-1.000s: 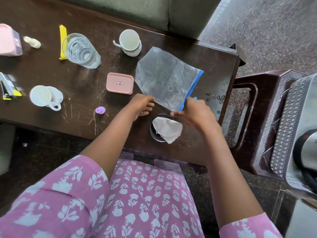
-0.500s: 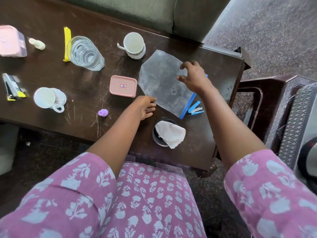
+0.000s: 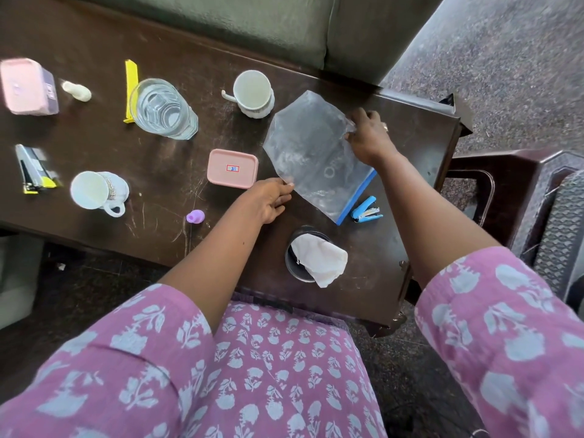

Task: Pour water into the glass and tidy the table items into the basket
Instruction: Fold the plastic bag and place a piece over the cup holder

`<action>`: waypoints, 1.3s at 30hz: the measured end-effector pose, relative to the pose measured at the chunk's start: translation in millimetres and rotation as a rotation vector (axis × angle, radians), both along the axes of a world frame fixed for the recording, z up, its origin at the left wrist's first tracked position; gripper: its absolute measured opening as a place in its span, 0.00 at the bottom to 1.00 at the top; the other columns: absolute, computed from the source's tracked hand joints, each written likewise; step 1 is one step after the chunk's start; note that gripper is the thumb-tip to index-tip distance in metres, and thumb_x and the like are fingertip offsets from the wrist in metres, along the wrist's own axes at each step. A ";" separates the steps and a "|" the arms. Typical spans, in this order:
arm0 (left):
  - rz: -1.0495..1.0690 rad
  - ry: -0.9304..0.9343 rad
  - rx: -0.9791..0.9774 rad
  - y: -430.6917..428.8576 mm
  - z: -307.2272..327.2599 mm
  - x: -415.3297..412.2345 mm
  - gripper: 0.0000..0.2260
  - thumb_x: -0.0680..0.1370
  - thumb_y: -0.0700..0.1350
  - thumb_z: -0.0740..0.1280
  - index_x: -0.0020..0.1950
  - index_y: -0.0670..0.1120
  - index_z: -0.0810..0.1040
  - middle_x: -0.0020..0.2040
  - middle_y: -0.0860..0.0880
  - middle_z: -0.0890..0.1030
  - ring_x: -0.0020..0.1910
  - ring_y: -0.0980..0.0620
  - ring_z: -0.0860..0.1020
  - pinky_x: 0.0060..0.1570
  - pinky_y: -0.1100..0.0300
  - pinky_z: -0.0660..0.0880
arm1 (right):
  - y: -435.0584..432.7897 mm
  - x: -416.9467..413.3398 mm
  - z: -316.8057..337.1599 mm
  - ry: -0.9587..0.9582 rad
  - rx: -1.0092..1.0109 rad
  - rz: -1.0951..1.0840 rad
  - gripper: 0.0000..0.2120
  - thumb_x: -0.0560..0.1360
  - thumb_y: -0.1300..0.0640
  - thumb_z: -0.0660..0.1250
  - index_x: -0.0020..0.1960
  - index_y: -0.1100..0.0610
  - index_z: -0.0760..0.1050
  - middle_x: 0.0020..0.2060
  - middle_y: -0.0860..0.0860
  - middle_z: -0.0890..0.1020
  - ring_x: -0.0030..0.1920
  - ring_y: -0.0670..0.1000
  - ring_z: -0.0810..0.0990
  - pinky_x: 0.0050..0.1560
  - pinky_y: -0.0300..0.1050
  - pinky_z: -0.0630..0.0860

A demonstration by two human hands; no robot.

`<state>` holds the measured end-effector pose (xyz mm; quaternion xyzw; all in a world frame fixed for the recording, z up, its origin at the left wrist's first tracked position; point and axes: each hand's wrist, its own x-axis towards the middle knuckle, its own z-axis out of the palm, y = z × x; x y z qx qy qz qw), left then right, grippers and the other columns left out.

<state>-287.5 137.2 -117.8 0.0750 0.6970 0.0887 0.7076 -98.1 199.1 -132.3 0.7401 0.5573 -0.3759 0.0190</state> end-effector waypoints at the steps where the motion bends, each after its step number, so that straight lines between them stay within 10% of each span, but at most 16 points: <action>1: 0.007 -0.008 0.026 1.4 -0.5 0.7 0.09 0.79 0.39 0.61 0.59 0.47 0.73 0.58 0.50 0.75 0.60 0.54 0.74 0.65 0.57 0.62 | 1.3 3.2 -1.0 0.008 -0.002 -0.029 0.18 0.79 0.59 0.59 0.68 0.55 0.64 0.67 0.61 0.66 0.66 0.64 0.66 0.66 0.57 0.66; 7: 0.107 -0.085 0.182 10.2 1.8 9.2 0.08 0.81 0.38 0.55 0.52 0.48 0.71 0.54 0.50 0.74 0.56 0.51 0.72 0.66 0.55 0.63 | 1.4 21.4 1.6 0.296 0.011 -0.264 0.15 0.77 0.62 0.62 0.63 0.58 0.67 0.46 0.54 0.75 0.46 0.52 0.74 0.41 0.41 0.71; 14: 0.069 -0.108 0.397 18.7 13.4 12.3 0.12 0.82 0.37 0.53 0.45 0.50 0.70 0.45 0.53 0.78 0.50 0.54 0.77 0.62 0.53 0.69 | -10.2 34.4 9.4 0.662 0.018 -0.506 0.15 0.76 0.64 0.64 0.61 0.53 0.70 0.52 0.53 0.73 0.47 0.47 0.74 0.45 0.39 0.71; 24: 0.018 -0.031 0.532 23.5 21.2 2.7 0.09 0.82 0.42 0.55 0.57 0.50 0.72 0.54 0.48 0.79 0.54 0.49 0.79 0.51 0.52 0.79 | -44.7 57.9 24.3 1.142 -0.305 -0.701 0.20 0.73 0.74 0.59 0.49 0.49 0.73 0.34 0.51 0.83 0.33 0.50 0.82 0.34 0.45 0.80; 39: -0.258 0.033 0.808 5.7 17.3 -5.7 0.27 0.65 0.30 0.73 0.59 0.51 0.77 0.55 0.51 0.79 0.50 0.55 0.78 0.44 0.66 0.79 | -77.0 76.8 20.5 0.901 0.062 -0.583 0.19 0.63 0.77 0.71 0.40 0.53 0.80 0.43 0.53 0.78 0.41 0.48 0.81 0.42 0.39 0.80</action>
